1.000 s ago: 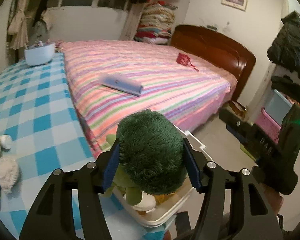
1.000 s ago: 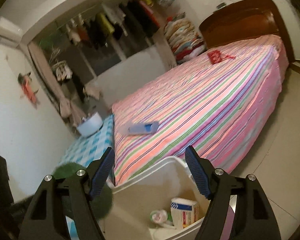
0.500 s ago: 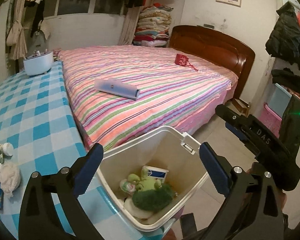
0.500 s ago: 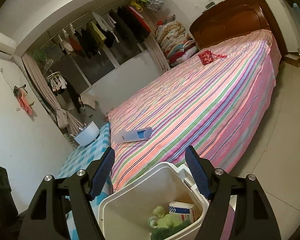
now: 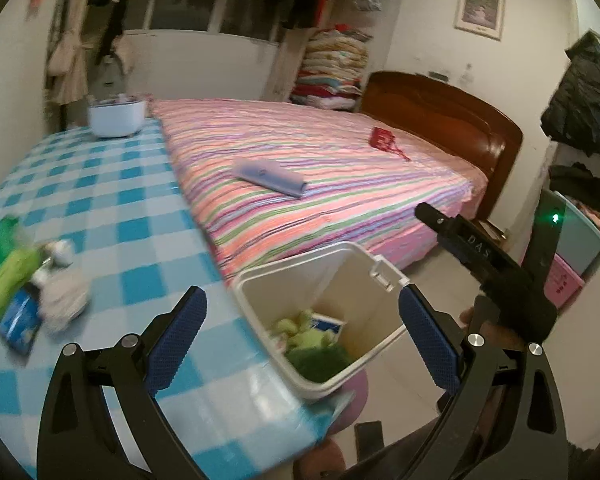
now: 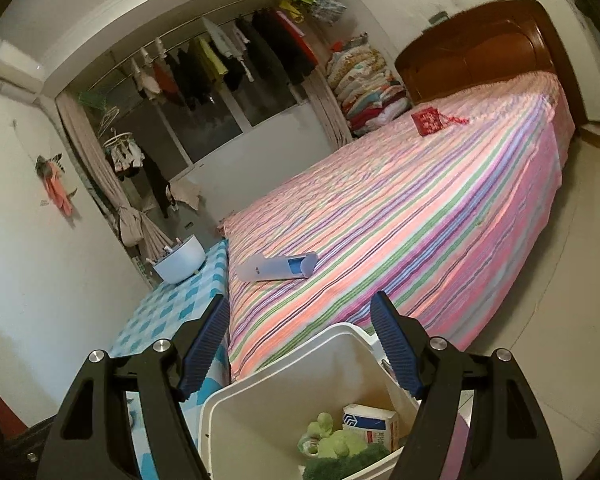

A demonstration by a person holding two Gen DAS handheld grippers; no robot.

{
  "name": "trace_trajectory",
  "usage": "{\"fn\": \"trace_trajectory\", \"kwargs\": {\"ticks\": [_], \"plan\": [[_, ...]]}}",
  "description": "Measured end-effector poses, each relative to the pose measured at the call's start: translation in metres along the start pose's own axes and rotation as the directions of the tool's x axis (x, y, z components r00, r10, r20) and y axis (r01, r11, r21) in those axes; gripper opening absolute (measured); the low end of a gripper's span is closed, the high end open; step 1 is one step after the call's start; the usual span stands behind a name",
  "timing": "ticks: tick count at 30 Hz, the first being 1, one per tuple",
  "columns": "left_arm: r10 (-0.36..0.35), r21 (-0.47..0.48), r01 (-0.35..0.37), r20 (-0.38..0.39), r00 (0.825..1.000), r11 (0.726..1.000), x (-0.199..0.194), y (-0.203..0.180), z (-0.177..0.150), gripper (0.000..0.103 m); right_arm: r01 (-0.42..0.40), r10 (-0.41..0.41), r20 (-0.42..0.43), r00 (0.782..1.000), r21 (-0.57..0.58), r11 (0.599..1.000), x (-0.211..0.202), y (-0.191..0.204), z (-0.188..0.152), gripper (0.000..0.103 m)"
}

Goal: Collect trash
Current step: 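Move both tools back over the green bag, bottle and doily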

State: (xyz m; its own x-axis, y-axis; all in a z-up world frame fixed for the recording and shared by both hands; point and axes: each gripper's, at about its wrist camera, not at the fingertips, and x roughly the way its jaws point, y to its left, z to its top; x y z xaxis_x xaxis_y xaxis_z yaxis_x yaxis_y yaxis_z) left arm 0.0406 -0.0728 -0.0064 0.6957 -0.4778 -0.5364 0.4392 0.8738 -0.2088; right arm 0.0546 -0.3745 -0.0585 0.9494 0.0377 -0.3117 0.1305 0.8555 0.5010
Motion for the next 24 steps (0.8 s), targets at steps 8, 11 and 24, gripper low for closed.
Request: {"fn": "trace_trajectory", "kwargs": {"ticks": [8, 11, 24], "plan": [[0.141, -0.080, -0.138, 0.034, 0.989, 0.987, -0.062, 0.046, -0.031, 0.095, -0.087, 0.087, -0.008, 0.996, -0.053, 0.995, -0.022, 0.026, -0.009, 0.071], [0.163, -0.113, -0.157, 0.045, 0.986, 0.981, -0.081, 0.056, -0.038, 0.095, -0.110, 0.110, -0.001, 0.994, -0.069, 0.992, -0.037, 0.038, -0.010, 0.071], [0.198, -0.147, -0.183, 0.095, 0.976, 0.972, -0.123, 0.073, -0.044, 0.095, -0.180, 0.184, 0.013, 0.983, -0.147, 0.973, -0.074, 0.097, -0.001, 0.075]]}}
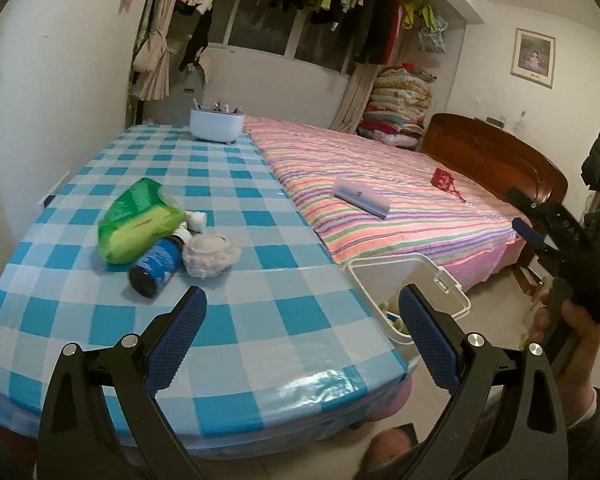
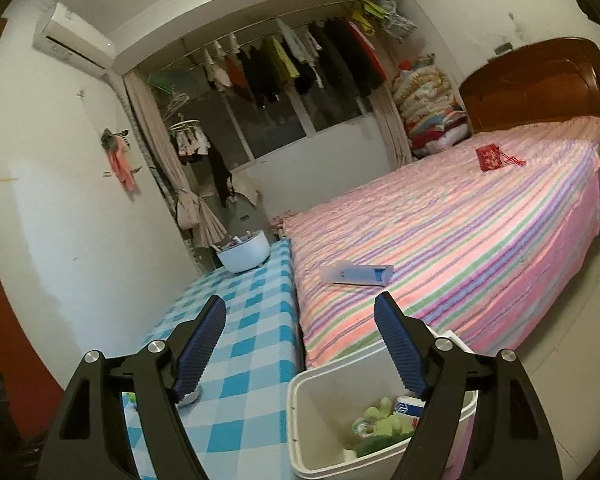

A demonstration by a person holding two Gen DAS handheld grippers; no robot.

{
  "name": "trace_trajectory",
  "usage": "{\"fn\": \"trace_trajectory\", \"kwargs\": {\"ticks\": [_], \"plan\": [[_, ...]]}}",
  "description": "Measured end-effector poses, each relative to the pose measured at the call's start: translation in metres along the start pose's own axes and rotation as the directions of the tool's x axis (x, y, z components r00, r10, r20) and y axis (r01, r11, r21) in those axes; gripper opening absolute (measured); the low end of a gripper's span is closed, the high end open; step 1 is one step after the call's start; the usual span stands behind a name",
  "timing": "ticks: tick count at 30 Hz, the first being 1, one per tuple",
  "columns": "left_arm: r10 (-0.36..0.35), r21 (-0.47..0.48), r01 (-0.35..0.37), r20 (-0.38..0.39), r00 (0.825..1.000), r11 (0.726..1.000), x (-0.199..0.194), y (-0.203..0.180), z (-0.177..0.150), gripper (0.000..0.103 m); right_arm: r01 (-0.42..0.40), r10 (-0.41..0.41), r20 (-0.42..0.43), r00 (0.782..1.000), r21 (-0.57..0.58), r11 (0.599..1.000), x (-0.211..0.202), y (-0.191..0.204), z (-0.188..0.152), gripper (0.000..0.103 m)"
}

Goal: Collect trash
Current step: 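Move both tools back over the green bag, bottle and doily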

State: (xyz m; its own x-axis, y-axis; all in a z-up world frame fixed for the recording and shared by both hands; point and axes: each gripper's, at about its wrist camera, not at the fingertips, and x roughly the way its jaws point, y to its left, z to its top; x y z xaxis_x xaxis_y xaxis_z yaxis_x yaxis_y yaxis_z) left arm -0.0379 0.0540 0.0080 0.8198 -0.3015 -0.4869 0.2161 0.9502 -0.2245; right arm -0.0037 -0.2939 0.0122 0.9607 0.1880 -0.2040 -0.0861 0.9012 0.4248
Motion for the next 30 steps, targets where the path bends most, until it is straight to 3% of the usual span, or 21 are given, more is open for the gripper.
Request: {"fn": "trace_trajectory", "kwargs": {"ticks": [9, 13, 18, 23, 30], "plan": [[0.076, -0.097, -0.075, 0.013, 0.997, 0.992, -0.013, 0.054, 0.002, 0.095, -0.104, 0.102, -0.041, 0.994, -0.063, 0.993, 0.010, 0.052, -0.015, 0.075], [0.100, -0.129, -0.098, 0.009, 0.995, 0.987, -0.016, 0.065, 0.001, 0.095, -0.108, 0.108, -0.028, 0.994, -0.006, 0.994, 0.020, 0.065, -0.028, 0.075], [0.136, -0.109, -0.135, -0.002, 0.991, 0.985, -0.015, 0.060, 0.009, 0.095, -0.141, 0.141, 0.002, 0.990, 0.033, 0.990, 0.024, 0.086, -0.047, 0.075], [0.134, -0.143, -0.136, -0.026, 0.991, 0.980, -0.010, 0.053, 0.015, 0.095, -0.218, 0.218, 0.008, 0.976, -0.005, 0.976, 0.025, 0.110, -0.051, 0.075], [0.152, -0.147, -0.156, -0.038, 0.988, 0.977, -0.006, 0.040, 0.019, 0.095, -0.276, 0.276, 0.010, 0.961, 0.057, 0.959, 0.020, 0.104, -0.047, 0.075]]}}
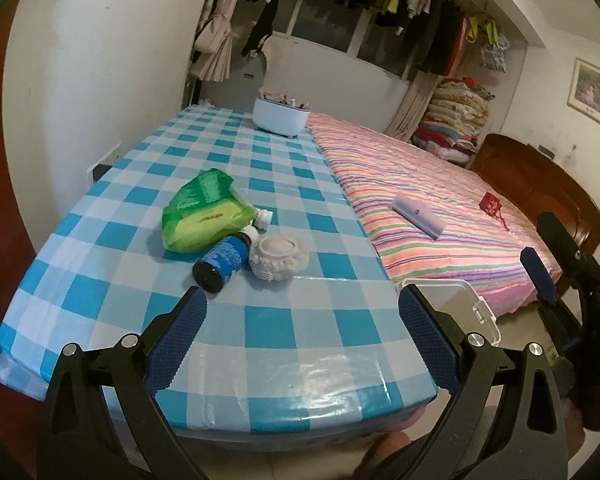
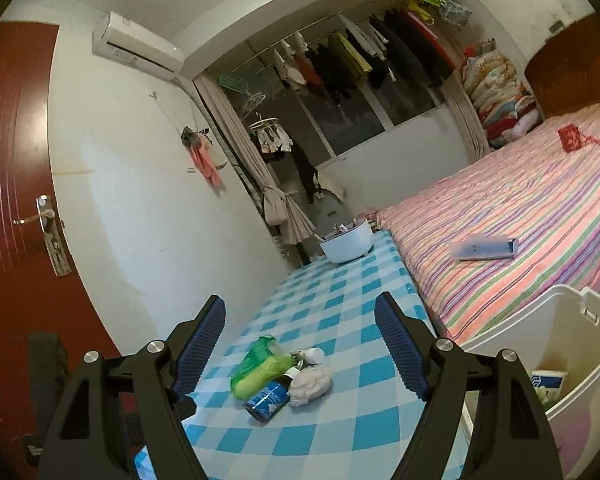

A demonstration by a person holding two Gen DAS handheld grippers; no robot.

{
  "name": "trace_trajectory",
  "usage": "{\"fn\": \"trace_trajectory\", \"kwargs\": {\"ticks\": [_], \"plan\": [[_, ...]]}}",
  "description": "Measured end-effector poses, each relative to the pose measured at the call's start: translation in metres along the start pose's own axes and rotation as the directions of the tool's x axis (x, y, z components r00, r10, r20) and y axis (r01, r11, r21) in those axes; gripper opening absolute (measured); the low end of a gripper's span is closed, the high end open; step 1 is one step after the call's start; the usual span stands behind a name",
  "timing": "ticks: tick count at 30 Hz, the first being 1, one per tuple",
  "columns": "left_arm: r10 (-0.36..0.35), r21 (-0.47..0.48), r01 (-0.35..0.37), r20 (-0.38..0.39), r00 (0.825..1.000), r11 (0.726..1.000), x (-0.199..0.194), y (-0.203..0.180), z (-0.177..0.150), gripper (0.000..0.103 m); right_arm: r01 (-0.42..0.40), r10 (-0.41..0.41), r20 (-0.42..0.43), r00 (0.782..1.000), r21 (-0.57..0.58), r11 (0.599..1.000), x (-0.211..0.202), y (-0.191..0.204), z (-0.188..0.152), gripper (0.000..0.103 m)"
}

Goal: Collect trash
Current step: 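Move both tools back over the green bag, bottle and doily, then grasp the green snack bag with the left gripper while the right gripper grasps the lace doily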

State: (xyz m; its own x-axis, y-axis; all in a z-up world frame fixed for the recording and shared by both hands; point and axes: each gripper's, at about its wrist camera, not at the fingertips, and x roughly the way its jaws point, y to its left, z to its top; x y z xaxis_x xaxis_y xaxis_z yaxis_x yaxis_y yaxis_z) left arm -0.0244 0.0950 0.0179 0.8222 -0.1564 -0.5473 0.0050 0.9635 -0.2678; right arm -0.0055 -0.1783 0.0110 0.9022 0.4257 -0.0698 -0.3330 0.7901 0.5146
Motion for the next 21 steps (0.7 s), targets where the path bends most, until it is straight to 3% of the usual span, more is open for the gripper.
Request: {"fn": "trace_trajectory", "kwargs": {"ticks": [11, 15, 21], "plan": [[-0.054, 0.101, 0.049, 0.044, 0.998, 0.994, -0.014, -0.028, 0.000, 0.095, 0.061, -0.061, -0.018, 0.998, -0.019, 0.998, -0.025, -0.003, 0.013, 0.075], [-0.022, 0.115, 0.014, 0.075, 0.997, 0.993, -0.023, -0.016, 0.000, 0.095, 0.043, -0.047, -0.059, 0.997, -0.068, 0.997, -0.022, 0.007, 0.003, 0.076], [0.086, 0.101, -0.093, 0.073, 0.994, 0.991, -0.022, 0.034, -0.008, 0.095, -0.032, 0.003, -0.160, 0.987, -0.181, 0.983, 0.003, 0.023, -0.033, 0.078]]}}
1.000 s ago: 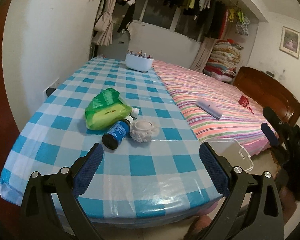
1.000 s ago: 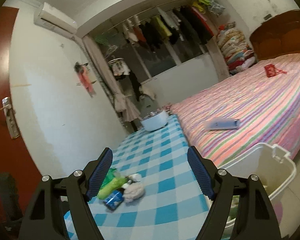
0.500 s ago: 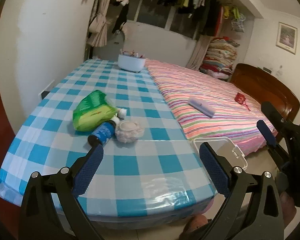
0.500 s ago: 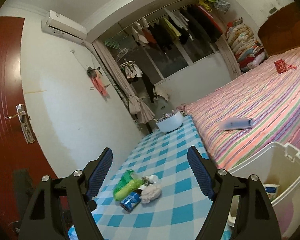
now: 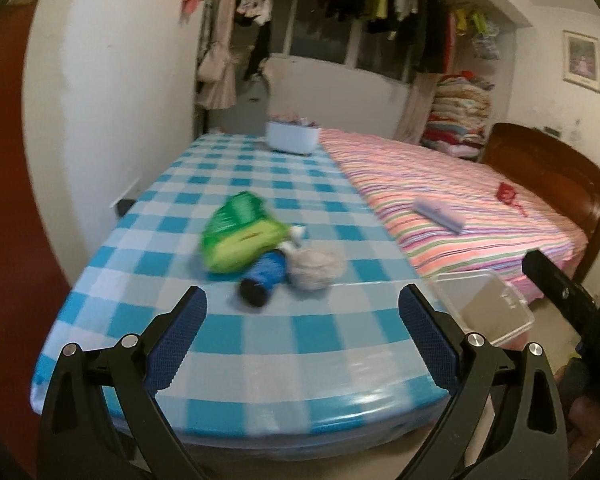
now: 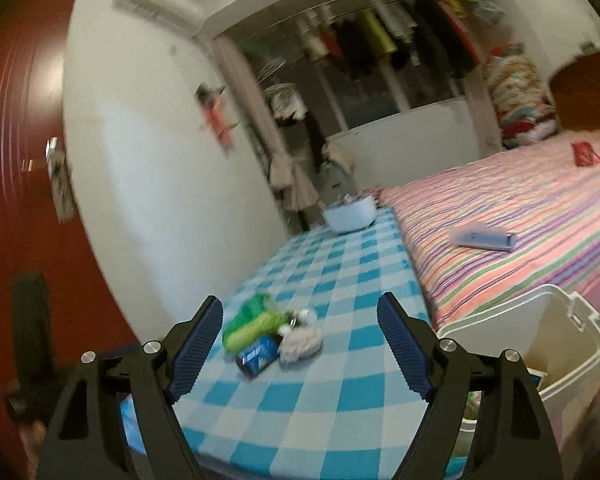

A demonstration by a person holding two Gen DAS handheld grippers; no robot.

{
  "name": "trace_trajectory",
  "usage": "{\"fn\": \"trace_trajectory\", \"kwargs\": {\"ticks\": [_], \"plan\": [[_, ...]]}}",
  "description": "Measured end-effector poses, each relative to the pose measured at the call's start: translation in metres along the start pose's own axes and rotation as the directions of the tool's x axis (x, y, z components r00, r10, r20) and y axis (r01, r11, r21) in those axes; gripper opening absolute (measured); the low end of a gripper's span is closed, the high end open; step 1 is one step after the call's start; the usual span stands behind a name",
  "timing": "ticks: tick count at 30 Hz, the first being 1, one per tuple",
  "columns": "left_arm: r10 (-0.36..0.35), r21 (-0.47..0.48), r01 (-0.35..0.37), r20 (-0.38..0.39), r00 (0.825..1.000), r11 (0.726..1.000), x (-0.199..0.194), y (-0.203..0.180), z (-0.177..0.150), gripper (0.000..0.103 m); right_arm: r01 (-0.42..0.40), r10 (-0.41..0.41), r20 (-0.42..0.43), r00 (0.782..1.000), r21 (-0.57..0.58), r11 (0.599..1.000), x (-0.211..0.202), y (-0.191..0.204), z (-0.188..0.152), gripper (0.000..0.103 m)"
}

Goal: Collect trash
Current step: 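Grasp the green snack bag with the left gripper while the right gripper grasps the lace doily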

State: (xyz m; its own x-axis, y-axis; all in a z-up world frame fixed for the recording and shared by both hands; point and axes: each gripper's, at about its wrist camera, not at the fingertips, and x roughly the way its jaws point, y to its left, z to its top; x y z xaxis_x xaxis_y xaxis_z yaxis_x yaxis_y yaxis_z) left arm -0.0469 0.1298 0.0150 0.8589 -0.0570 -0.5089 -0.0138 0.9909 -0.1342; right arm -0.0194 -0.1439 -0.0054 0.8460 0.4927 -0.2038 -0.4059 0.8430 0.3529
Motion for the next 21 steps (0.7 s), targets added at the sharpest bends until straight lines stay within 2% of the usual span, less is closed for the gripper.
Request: {"fn": "trace_trajectory", "kwargs": {"ticks": [4, 8, 12, 16, 21], "plan": [[0.060, -0.037, -0.060, -0.002, 0.998, 0.997, 0.008, 0.036, 0.004, 0.095, -0.055, 0.053, -0.088, 0.995, -0.013, 0.998, 0.037, 0.004, -0.013, 0.078], [0.070, -0.048, -0.070, -0.018, 0.997, 0.996, 0.029, 0.055, 0.033, 0.095, -0.081, 0.078, -0.150, 0.986, -0.013, 0.997, 0.070, 0.007, -0.019, 0.078], [-0.013, -0.090, 0.010, -0.035, 0.999, 0.996, 0.064, 0.062, 0.061, 0.095, -0.064, 0.063, -0.202, 0.977, -0.001, 0.998, 0.101, 0.004, -0.028, 0.078], [-0.005, -0.062, -0.001, -0.103, 0.995, 0.998, 0.120, 0.056, 0.071, 0.095, -0.039, 0.044, -0.260, 0.965, 0.024, 0.999, 0.126, -0.005, -0.038, 0.078], [0.016, -0.050, -0.028, -0.213, 0.977, 0.998, 0.176, 0.065, 0.055, 0.095, -0.044, 0.045, -0.325, 0.945, 0.009, 0.999, 0.155, -0.010, -0.046, 0.078]]}}
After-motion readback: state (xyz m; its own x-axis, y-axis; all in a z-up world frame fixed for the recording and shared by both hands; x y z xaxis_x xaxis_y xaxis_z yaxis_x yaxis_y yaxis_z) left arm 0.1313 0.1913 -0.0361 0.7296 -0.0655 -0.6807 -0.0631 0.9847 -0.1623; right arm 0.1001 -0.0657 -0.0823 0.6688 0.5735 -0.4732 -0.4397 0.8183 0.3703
